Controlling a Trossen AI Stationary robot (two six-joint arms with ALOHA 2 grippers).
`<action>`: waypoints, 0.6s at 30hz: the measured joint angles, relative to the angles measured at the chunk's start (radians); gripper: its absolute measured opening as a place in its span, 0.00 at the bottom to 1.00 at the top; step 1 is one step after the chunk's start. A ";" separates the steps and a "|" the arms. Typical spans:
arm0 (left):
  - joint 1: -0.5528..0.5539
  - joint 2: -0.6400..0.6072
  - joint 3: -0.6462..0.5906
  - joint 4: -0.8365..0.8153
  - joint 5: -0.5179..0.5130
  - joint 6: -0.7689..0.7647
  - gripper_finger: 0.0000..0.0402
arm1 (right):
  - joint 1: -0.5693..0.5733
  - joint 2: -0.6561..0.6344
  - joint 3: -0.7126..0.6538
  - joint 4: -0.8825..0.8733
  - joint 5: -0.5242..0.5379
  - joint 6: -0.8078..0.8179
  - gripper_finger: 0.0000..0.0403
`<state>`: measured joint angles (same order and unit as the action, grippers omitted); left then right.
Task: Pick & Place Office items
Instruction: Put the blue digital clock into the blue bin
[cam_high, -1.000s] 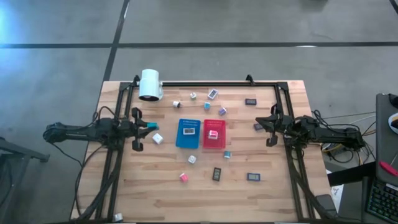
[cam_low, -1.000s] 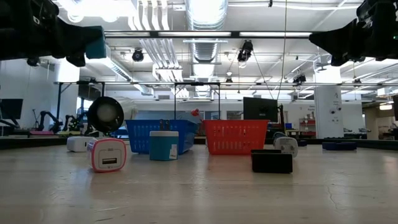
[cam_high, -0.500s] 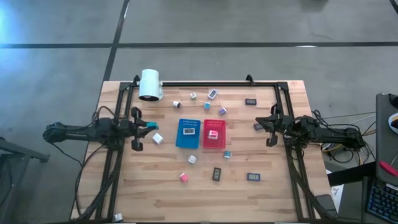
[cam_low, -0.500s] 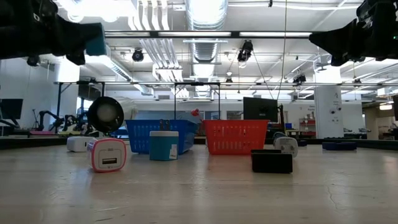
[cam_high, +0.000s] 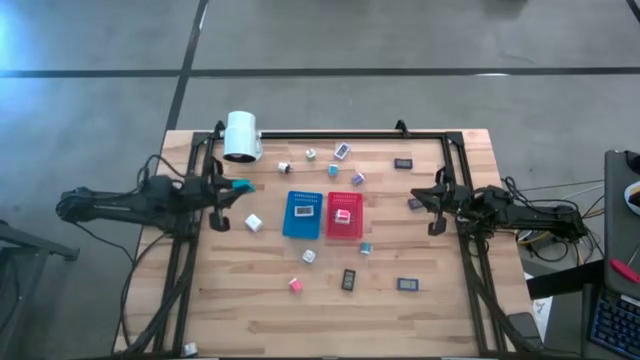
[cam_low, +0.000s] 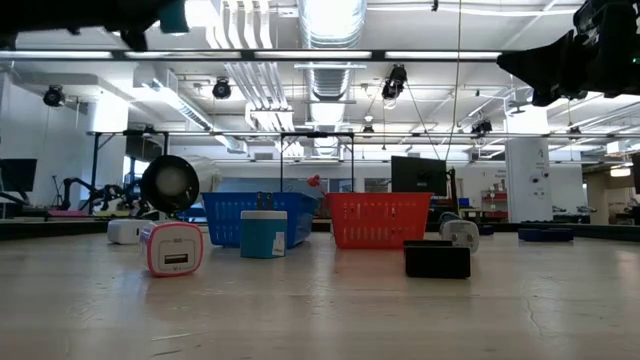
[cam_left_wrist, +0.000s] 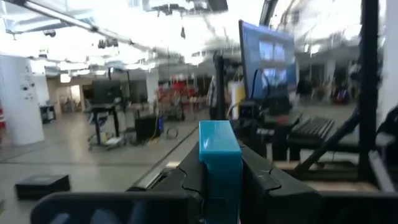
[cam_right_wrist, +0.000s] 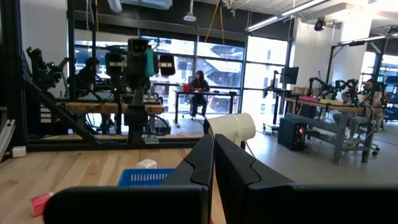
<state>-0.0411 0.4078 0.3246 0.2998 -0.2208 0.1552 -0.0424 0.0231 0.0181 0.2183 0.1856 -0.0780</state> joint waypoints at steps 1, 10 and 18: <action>0.004 0.044 0.038 -0.021 -0.005 0.011 0.13 | 0.000 0.000 0.000 0.000 0.000 0.000 0.02; 0.104 0.448 0.349 -0.222 -0.011 0.051 0.13 | 0.000 0.000 0.000 -0.002 0.000 0.000 0.02; 0.197 0.738 0.472 -0.293 0.058 0.048 0.13 | 0.000 0.000 0.000 -0.005 0.000 0.000 0.02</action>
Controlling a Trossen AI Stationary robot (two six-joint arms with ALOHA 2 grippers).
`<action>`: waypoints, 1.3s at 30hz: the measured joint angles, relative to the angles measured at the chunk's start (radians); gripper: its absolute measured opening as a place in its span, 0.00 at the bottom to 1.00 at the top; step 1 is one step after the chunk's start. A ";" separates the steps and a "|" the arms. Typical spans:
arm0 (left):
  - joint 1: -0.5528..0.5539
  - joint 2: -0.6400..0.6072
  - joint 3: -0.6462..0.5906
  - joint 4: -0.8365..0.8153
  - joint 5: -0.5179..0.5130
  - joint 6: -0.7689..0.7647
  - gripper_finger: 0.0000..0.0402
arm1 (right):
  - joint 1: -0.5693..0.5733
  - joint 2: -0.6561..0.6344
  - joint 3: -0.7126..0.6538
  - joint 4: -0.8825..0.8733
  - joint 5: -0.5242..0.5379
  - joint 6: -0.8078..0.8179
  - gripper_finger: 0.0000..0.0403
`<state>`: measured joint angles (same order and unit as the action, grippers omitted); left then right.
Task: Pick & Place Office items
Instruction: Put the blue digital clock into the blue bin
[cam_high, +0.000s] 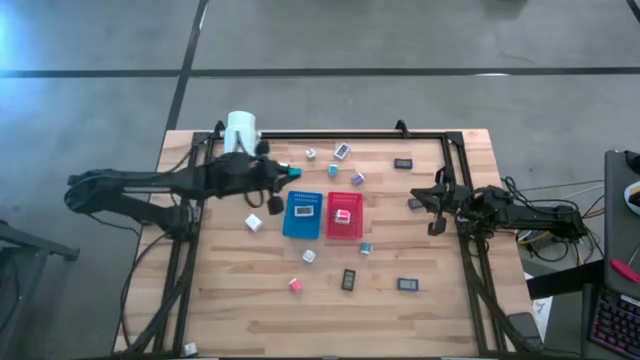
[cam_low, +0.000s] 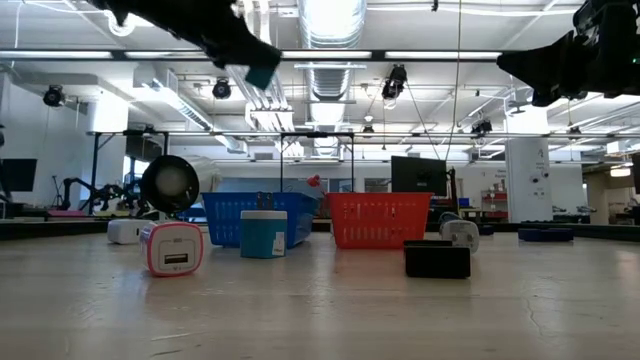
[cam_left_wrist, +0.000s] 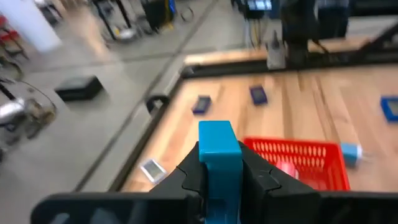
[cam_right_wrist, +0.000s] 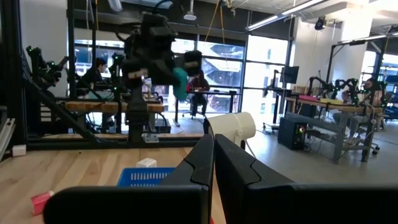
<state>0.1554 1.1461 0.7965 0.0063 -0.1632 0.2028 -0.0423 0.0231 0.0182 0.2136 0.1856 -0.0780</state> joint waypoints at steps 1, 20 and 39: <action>0.006 0.029 0.004 0.000 0.016 0.000 0.13 | 0.000 0.000 0.000 0.000 0.000 0.000 0.02; 0.014 0.373 0.009 0.002 0.119 -0.081 0.13 | 0.000 0.000 -0.002 -0.001 0.000 0.000 0.02; -0.024 0.495 0.001 0.000 0.162 -0.199 0.13 | 0.000 0.000 -0.004 0.000 0.000 -0.003 0.02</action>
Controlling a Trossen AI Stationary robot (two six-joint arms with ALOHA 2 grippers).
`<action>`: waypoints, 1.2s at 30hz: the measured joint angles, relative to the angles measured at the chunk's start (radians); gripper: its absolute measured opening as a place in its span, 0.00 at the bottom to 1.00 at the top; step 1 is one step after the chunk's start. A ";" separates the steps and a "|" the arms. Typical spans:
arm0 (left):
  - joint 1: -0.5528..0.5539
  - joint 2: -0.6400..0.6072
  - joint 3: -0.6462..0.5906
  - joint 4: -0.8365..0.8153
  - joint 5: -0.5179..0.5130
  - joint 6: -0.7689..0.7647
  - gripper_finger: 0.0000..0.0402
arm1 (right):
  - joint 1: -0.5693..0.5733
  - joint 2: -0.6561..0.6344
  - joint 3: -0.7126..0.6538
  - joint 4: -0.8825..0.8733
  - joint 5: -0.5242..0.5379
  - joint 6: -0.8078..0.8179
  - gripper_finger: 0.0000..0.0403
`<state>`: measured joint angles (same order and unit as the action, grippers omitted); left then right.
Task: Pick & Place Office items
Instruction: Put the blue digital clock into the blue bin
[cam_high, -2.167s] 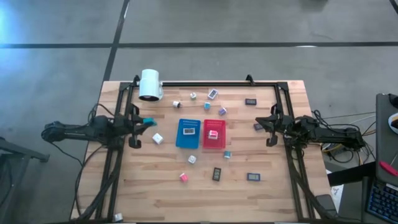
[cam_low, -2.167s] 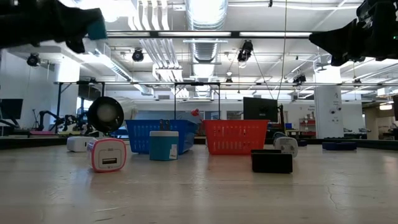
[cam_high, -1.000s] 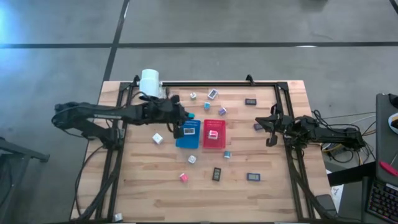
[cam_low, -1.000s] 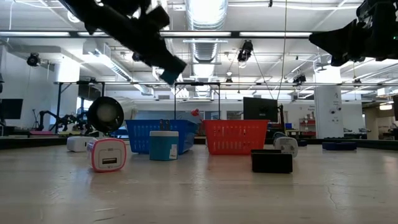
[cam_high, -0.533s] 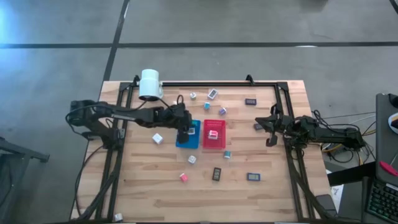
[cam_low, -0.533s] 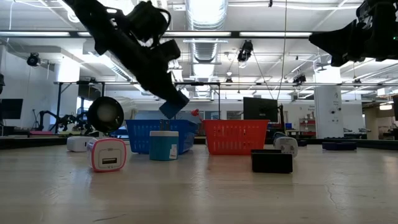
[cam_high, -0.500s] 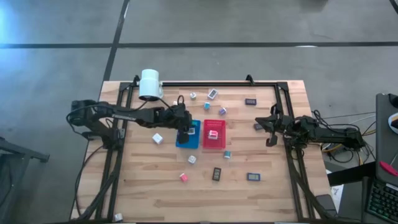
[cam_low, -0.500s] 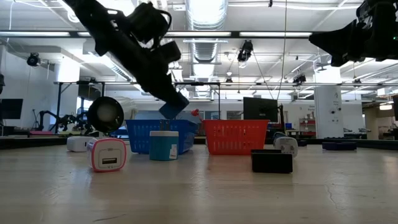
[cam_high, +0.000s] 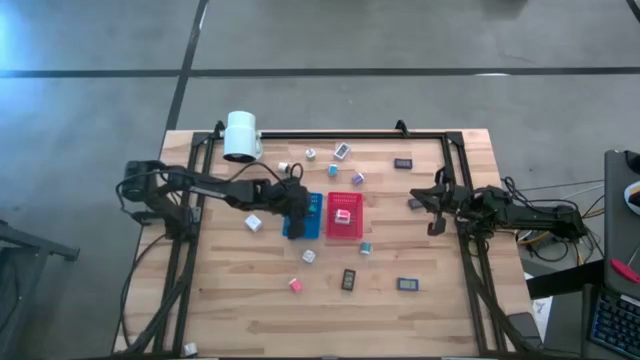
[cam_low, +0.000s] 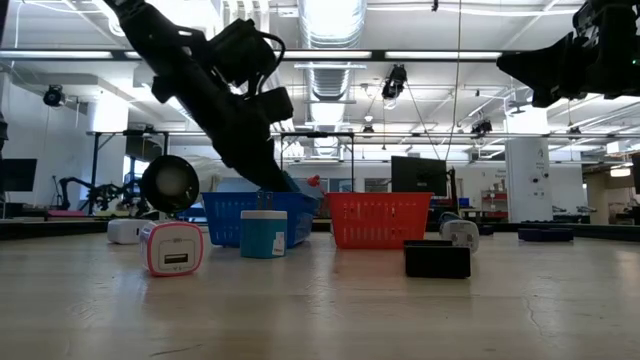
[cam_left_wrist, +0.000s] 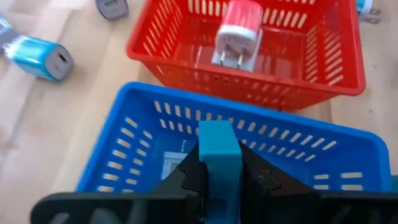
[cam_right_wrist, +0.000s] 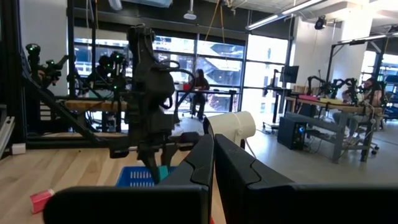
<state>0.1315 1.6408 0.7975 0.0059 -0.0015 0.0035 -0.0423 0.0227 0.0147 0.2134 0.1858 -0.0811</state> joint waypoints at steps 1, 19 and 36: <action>-0.002 0.005 0.000 0.000 0.006 -0.005 0.13 | 0.000 0.000 0.000 0.000 0.000 0.000 0.02; -0.004 0.076 0.001 -0.003 0.010 -0.011 0.13 | 0.000 0.001 0.000 0.000 0.000 0.003 0.02; -0.003 0.076 0.002 -0.008 0.009 -0.008 0.18 | 0.000 0.001 0.000 0.000 0.000 0.002 0.02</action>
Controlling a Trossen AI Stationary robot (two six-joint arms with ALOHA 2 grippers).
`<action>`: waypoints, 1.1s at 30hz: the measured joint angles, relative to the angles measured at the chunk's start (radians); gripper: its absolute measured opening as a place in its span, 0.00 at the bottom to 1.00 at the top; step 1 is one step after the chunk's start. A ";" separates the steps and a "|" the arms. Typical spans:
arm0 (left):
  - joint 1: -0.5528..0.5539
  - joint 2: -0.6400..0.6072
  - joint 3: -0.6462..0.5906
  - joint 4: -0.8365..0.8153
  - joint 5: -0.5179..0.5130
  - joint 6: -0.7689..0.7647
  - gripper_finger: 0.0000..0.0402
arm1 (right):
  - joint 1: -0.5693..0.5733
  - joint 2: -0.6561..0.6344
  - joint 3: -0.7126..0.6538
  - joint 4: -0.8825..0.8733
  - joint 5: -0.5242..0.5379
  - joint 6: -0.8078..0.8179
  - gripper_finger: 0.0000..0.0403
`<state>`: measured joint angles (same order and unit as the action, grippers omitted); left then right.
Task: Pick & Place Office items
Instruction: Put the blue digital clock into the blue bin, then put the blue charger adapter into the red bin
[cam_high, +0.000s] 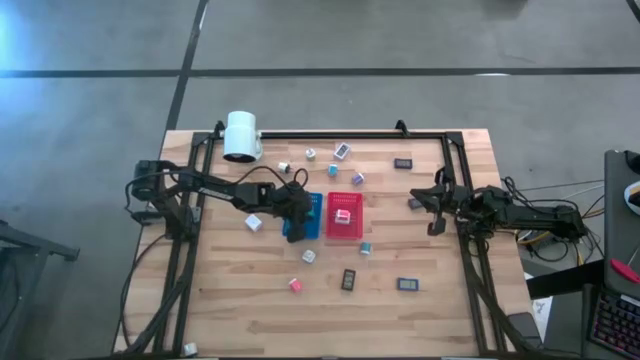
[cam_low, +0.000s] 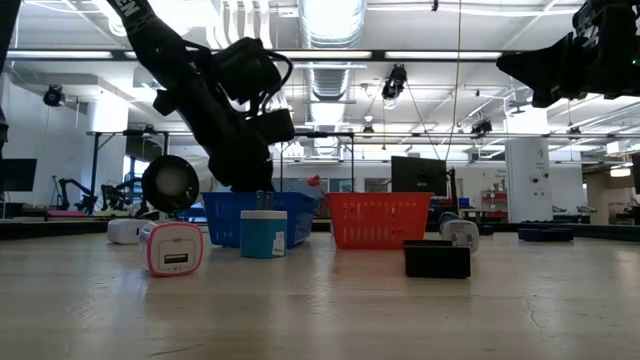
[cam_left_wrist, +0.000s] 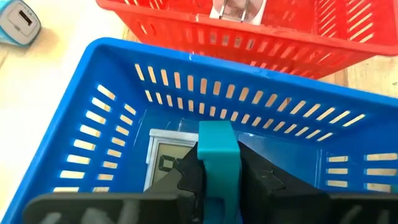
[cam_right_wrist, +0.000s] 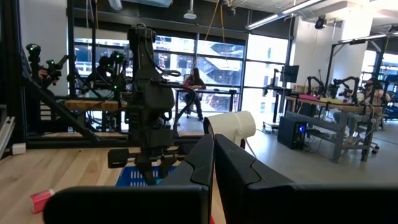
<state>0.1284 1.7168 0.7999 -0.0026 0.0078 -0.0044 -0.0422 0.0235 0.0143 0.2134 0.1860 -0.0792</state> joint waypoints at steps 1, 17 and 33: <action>0.000 0.000 -0.001 -0.003 0.000 0.000 0.20 | 0.000 0.000 0.000 0.000 0.000 0.000 0.02; 0.000 -0.077 0.057 -0.125 -0.016 0.013 0.36 | 0.000 0.000 0.000 0.000 0.000 0.000 0.02; 0.001 -0.653 -0.048 -0.177 -0.165 0.209 0.26 | 0.000 0.005 -0.002 0.001 0.000 -0.002 0.02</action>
<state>0.1290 1.0643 0.7517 -0.1795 -0.1569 0.2049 -0.0425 0.0284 0.0124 0.2142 0.1864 -0.0814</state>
